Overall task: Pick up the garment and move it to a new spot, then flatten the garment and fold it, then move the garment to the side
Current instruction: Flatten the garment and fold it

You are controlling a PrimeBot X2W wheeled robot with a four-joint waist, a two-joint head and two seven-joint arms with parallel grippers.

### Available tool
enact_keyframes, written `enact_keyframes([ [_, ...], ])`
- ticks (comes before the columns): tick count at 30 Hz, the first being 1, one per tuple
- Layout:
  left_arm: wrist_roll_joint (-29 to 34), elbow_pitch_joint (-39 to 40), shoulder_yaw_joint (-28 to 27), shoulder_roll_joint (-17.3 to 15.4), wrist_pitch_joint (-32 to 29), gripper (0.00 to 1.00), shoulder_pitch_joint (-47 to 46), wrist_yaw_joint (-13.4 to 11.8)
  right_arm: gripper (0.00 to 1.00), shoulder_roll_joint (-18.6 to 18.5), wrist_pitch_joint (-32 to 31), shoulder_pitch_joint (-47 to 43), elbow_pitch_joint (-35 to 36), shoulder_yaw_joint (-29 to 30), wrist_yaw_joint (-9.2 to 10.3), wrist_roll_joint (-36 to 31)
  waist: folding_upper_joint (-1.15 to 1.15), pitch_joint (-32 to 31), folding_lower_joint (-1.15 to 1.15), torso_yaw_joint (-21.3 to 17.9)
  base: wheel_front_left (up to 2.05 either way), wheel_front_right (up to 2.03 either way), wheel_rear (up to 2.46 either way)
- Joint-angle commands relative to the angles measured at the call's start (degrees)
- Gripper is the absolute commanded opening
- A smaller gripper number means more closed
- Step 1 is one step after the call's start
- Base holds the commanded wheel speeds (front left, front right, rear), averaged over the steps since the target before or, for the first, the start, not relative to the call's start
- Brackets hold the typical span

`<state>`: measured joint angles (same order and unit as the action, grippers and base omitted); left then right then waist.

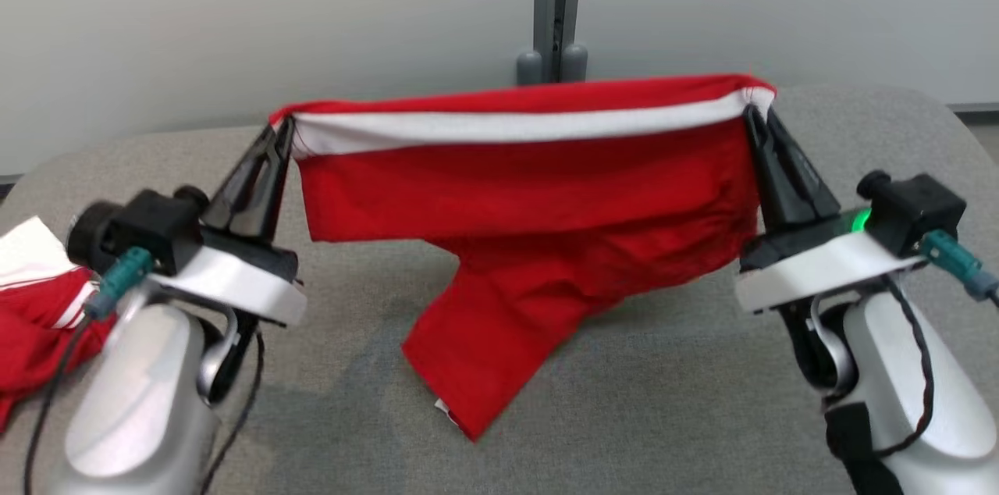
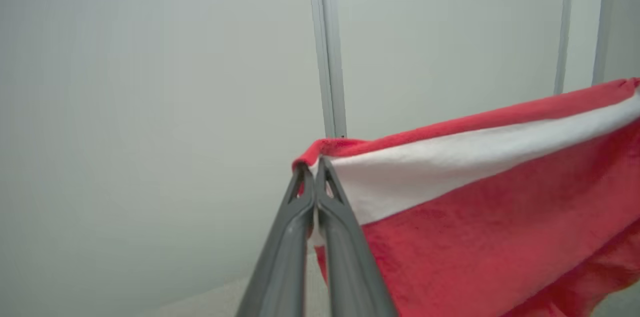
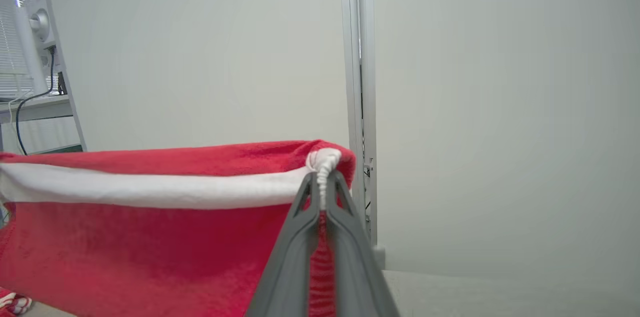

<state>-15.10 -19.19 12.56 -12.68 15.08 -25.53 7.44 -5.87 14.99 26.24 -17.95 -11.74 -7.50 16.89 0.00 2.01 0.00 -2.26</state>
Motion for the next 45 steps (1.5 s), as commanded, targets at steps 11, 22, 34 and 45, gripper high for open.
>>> enact_keyframes([
  [11,1.56,-3.95,2.83,-6.78,0.08,0.00,-17.99,0.02,0.00,-2.73,0.28,16.18,-3.21,-2.57,0.02,1.91,0.00,1.17,0.00,2.05,0.00,0.00,0.00],
  [22,5.64,-10.43,2.29,-5.76,0.08,0.00,-39.96,-1.71,0.00,-2.61,0.29,40.04,-11.11,-1.44,0.02,-3.33,0.00,18.96,0.00,4.51,0.00,0.00,0.00],
  [34,5.84,-12.80,-0.24,1.48,0.08,0.00,-40.52,-2.38,0.00,-4.74,0.29,44.37,-16.86,-1.26,0.02,-9.82,0.00,28.01,0.00,7.38,0.00,0.00,0.00],
  [45,5.55,-12.10,-4.70,7.28,0.13,0.00,-14.18,-1.10,0.00,-7.81,0.29,16.72,-9.81,-6.97,0.02,-3.10,0.00,22.85,0.00,5.77,0.00,0.00,0.00],
])
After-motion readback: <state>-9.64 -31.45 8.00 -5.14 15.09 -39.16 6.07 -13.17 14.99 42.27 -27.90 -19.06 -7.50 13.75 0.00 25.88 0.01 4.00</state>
